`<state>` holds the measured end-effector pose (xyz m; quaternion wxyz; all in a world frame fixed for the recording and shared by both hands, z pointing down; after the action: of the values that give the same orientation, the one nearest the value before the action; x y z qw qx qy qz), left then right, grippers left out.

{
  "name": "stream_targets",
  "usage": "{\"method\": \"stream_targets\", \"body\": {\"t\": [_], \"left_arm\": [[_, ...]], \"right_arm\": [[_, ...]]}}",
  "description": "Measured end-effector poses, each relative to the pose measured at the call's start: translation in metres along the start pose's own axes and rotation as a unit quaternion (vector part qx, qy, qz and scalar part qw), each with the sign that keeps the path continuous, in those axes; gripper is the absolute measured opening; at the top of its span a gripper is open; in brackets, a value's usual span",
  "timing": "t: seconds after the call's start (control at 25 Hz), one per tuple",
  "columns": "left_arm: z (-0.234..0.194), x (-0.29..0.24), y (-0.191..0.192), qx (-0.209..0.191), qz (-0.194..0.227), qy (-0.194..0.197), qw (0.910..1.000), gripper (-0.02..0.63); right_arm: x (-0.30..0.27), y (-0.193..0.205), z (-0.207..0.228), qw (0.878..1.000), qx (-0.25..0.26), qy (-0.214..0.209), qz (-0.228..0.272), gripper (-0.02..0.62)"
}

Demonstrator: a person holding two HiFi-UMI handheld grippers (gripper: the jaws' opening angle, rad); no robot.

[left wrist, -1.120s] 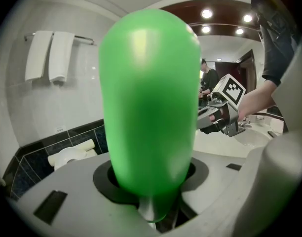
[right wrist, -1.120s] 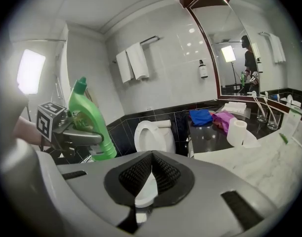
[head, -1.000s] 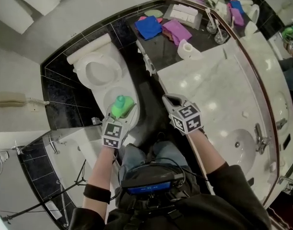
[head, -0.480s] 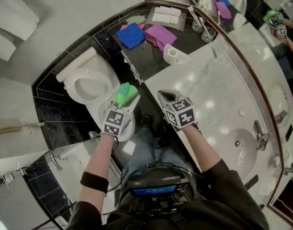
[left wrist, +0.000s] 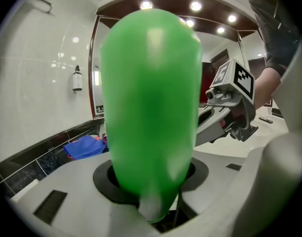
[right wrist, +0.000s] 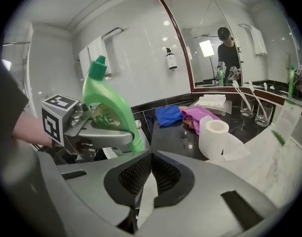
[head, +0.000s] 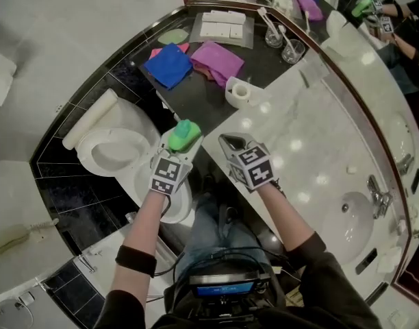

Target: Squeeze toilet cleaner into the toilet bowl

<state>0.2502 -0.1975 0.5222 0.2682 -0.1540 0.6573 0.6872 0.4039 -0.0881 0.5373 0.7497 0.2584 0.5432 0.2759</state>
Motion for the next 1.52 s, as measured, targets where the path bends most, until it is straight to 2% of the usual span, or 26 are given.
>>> {"method": "stream_targets", "body": {"t": [0.32, 0.52, 0.96, 1.32, 1.36, 1.44, 1.48, 1.52], "left_arm": [[-0.055, -0.07, 0.001, -0.016, 0.019, 0.039, 0.9989, 0.196], [-0.074, -0.099, -0.005, -0.028, 0.029, 0.051, 0.9979, 0.196], [-0.08, -0.128, 0.01, -0.027, 0.024, 0.056, 0.9978, 0.198], [-0.078, -0.128, 0.017, -0.018, 0.026, 0.055, 0.998, 0.206], [-0.078, -0.129, 0.017, -0.014, 0.025, 0.058, 0.9979, 0.217], [-0.078, -0.131, 0.017, -0.003, 0.019, 0.068, 0.9975, 0.375], [-0.076, -0.131, 0.017, -0.002, 0.014, 0.072, 0.9973, 0.414], [-0.075, -0.13, 0.018, -0.005, 0.011, 0.076, 0.9971, 0.414]], "right_arm": [[-0.054, -0.024, 0.04, 0.999, -0.028, 0.019, -0.005, 0.003], [-0.071, -0.032, 0.062, 0.998, -0.046, 0.031, -0.004, 0.003], [-0.085, -0.028, 0.075, 0.997, -0.066, 0.037, -0.004, 0.003], [-0.081, -0.02, 0.075, 0.996, -0.078, 0.038, -0.007, 0.003], [-0.08, -0.02, 0.075, 0.996, -0.078, 0.039, -0.007, 0.003], [-0.079, -0.019, 0.074, 0.996, -0.077, 0.039, -0.007, 0.003], [-0.079, -0.019, 0.074, 0.996, -0.077, 0.039, -0.006, 0.003], [-0.078, -0.018, 0.073, 0.996, -0.077, 0.038, -0.007, 0.003]]}}
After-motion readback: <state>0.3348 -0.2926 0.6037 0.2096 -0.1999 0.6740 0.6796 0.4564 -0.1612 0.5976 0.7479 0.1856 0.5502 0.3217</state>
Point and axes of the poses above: the fingertips, and each gripper's own axes: x backward along the fingers, z to its right, y out of its underside, the point moved 10 cm from there along x, backward along the fingers, and after that the axes turned 8 degrees about -z, right-handed, at the moved point
